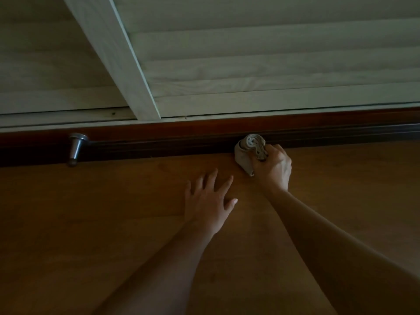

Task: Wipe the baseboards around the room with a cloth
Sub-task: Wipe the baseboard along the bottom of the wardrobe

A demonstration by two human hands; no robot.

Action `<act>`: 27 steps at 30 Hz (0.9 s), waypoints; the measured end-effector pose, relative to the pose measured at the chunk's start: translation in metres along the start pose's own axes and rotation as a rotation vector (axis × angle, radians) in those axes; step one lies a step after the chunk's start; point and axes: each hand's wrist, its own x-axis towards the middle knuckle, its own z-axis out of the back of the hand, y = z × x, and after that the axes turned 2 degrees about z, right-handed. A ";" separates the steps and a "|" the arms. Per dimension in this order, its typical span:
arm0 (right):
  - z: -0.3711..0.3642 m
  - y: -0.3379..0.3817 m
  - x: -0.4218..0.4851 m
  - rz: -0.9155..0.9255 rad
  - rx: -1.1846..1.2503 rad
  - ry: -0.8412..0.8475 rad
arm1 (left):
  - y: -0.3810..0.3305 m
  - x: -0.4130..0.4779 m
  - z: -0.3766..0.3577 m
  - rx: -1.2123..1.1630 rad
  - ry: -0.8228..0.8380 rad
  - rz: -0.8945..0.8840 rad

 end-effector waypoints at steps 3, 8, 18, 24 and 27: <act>0.006 -0.005 0.003 0.011 -0.016 0.005 | 0.001 -0.001 -0.002 -0.008 -0.015 -0.011; 0.029 -0.037 0.020 -0.026 -0.098 -0.015 | 0.004 0.001 -0.001 0.012 -0.036 -0.027; 0.070 -0.083 0.047 0.048 -0.143 0.039 | -0.055 0.034 0.009 0.000 -0.048 -0.177; 0.082 -0.086 0.067 0.012 -0.135 0.239 | -0.095 0.041 -0.008 0.039 -0.060 -0.149; 0.089 -0.093 0.078 0.052 -0.149 0.341 | -0.103 0.045 -0.009 0.052 -0.060 -0.115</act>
